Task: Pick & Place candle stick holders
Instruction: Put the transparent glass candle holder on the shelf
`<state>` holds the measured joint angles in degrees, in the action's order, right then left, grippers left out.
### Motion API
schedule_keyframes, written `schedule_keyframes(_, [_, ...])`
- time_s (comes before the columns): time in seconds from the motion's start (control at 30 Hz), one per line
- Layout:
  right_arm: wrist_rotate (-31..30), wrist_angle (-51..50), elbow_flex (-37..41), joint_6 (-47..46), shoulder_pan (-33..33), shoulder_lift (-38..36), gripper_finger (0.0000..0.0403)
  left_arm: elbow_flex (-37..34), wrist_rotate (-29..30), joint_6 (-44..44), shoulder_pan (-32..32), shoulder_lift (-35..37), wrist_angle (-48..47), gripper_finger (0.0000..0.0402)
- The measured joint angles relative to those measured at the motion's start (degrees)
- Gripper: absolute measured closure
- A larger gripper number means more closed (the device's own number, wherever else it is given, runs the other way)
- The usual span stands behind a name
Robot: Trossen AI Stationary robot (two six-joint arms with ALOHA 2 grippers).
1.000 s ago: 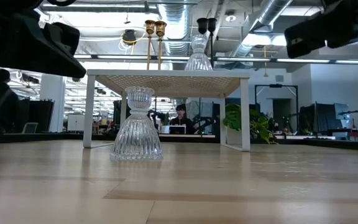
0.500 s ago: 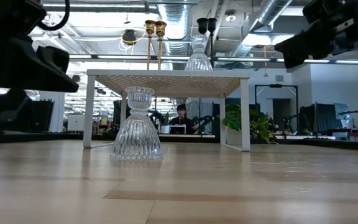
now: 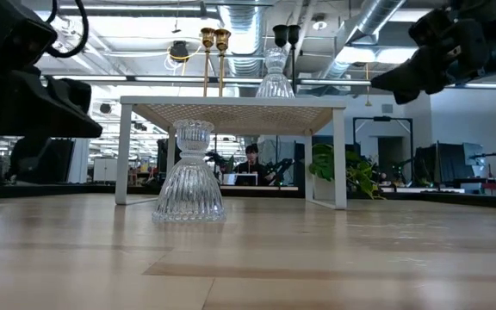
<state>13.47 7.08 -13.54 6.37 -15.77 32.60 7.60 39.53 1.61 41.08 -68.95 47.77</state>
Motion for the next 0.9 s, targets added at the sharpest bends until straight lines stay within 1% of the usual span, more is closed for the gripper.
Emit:
schedule_keyframes(0.1, [-0.02, -0.56, 0.0, 0.0, -0.27, 0.49, 0.0403, 0.0, -3.97, -0.16, -3.12, 0.0, 0.0, 0.0394])
schedule_keyframes(0.17, [-0.01, -0.2, -0.03, 0.0, -0.22, 0.44, 0.0403, 0.0, -7.31, -0.22, -6.49, 0.0, 0.0, 0.0394])
schedule_keyframes(0.33, [-0.02, -0.25, -0.04, 0.02, -0.2, 0.44, 0.0403, 0.0, -18.38, -0.18, -15.8, 0.0, 0.02, 0.0394])
schedule_keyframes(0.43, [-0.02, -0.25, -0.04, 0.02, -0.22, 0.44, 0.0403, 0.02, -23.64, -0.09, -19.64, 0.0, 0.29, 0.0394])
schedule_keyframes(0.53, [-0.02, -0.25, -0.04, 0.02, -0.2, 0.44, 0.0403, 0.02, -24.77, 0.49, -21.23, 0.0, 0.24, 0.0394])
schedule_keyframes(0.73, [-0.03, -0.25, -0.04, 0.02, -0.2, 0.44, 0.0403, 0.02, -24.92, 1.44, -21.42, 0.0, 0.2, 0.0394])
schedule_keyframes(0.9, [-0.04, -0.25, -0.04, 0.02, -0.2, 0.44, 0.0403, 0.02, -22.75, 2.34, -22.01, 0.0, 0.24, 0.0389])
